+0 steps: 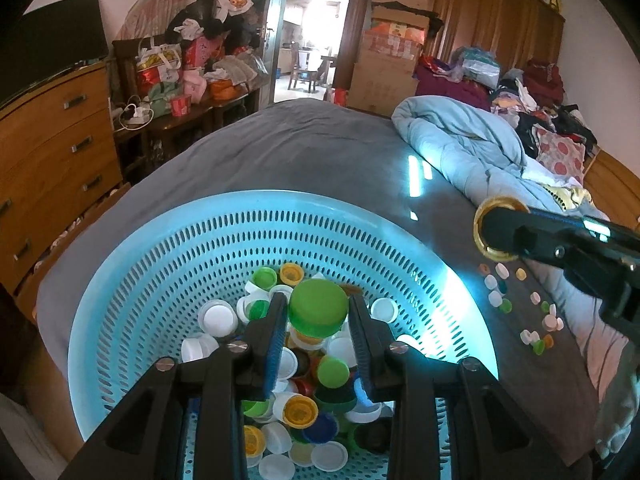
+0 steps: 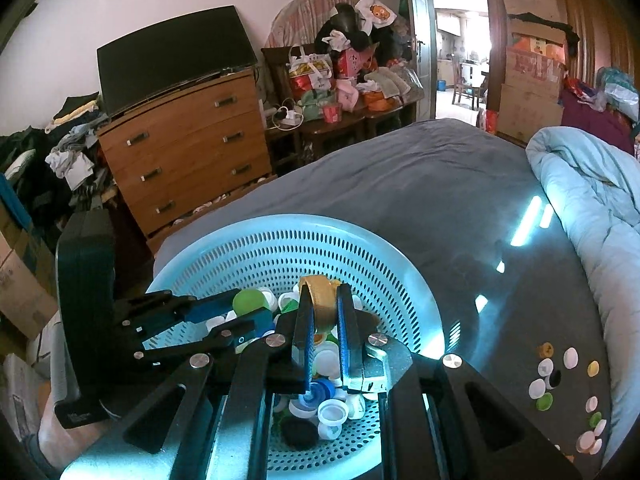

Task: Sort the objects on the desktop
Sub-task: 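Carry the green and orange caps over the basket and open both tools, then grasp a white QR-printed cap with the left tool while the right tool grasps an orange cap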

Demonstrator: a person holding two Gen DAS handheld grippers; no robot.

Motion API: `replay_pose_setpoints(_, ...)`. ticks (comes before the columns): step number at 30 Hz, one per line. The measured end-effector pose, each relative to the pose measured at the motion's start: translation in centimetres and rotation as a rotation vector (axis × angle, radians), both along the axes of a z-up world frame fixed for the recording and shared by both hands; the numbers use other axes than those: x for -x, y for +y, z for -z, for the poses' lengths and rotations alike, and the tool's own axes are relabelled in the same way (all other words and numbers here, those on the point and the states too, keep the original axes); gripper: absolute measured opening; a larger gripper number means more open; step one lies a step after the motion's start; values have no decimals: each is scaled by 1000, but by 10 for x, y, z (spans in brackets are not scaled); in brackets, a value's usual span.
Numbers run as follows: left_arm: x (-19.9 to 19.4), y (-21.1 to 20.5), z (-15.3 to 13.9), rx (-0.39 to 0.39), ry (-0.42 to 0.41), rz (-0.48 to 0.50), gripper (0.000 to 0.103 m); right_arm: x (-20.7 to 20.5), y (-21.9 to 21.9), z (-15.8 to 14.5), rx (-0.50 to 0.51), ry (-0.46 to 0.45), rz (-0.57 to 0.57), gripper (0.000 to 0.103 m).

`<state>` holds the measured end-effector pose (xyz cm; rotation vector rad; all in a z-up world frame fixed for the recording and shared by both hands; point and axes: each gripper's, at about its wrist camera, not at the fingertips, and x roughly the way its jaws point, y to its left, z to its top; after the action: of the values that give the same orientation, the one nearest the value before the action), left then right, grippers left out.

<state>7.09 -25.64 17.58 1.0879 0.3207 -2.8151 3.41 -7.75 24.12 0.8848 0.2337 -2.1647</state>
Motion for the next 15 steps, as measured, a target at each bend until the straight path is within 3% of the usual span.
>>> replay_pose_setpoints(1,0,-1,0,-4,-2,-3,84,0,-1,0,0,-4,-4,11)
replay_pose_setpoints(2,-1,-2,-1,-12,8,-7,102,-2,0,-1,2,1,-1,20)
replay_pose_setpoints(3,-3,-3,-3,-12,18,-9,103,-3,3,-3,9,8,1,29)
replay_pose_setpoints(4,-4,-4,-4,-5,22,-13,103,-4,4,-5,19,10,2,30)
replay_pose_setpoints(15,-11,6,-13,18,28,-14,103,-16,40,-17,94,33,56,30)
